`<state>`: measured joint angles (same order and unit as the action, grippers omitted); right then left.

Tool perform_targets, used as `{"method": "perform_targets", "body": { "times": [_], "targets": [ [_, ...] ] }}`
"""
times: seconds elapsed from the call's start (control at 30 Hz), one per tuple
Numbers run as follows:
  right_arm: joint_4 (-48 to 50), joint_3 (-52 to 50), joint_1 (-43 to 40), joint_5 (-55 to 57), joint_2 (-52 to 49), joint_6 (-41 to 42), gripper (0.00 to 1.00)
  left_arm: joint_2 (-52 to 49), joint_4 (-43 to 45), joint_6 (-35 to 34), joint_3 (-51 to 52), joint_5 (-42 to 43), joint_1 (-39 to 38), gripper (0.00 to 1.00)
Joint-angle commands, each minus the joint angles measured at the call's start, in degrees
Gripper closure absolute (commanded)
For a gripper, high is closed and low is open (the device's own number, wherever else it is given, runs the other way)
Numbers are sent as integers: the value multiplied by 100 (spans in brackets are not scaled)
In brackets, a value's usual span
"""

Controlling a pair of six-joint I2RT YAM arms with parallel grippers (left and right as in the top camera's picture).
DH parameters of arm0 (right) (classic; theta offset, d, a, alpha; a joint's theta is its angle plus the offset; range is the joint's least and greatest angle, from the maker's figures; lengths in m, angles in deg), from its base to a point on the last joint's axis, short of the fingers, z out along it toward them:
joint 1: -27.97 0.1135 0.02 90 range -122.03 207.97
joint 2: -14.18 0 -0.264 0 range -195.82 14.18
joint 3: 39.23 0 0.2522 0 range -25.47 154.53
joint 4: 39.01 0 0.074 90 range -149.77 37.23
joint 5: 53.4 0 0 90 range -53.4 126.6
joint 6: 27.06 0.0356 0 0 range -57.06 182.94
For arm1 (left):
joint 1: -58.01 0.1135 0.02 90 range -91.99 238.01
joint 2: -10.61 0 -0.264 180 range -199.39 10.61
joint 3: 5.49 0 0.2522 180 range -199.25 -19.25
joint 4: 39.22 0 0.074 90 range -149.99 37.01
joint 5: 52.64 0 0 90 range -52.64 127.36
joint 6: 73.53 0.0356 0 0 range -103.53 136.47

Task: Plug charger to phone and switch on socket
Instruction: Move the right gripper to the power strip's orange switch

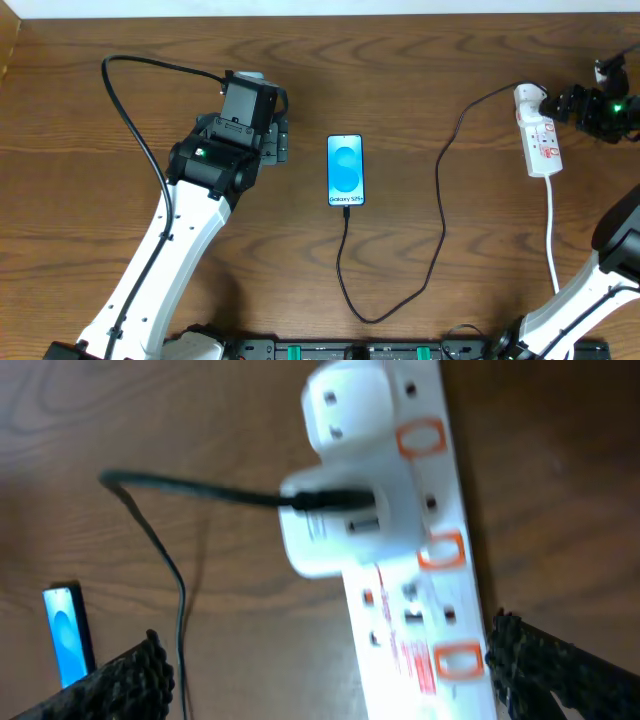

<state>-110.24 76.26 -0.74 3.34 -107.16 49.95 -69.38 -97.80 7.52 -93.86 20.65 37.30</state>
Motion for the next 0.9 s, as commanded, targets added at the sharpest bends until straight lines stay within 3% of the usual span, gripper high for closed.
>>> {"method": "perform_targets", "body": {
  "times": [0.0,0.87],
  "targets": [
    [175,68,133,-315,-221,-308,1,26,-15,37,-26,-92,24,8],
    [546,-210,356,-105,-511,-437,1,26,-15,37,-26,-92,24,9]
  ]
}}
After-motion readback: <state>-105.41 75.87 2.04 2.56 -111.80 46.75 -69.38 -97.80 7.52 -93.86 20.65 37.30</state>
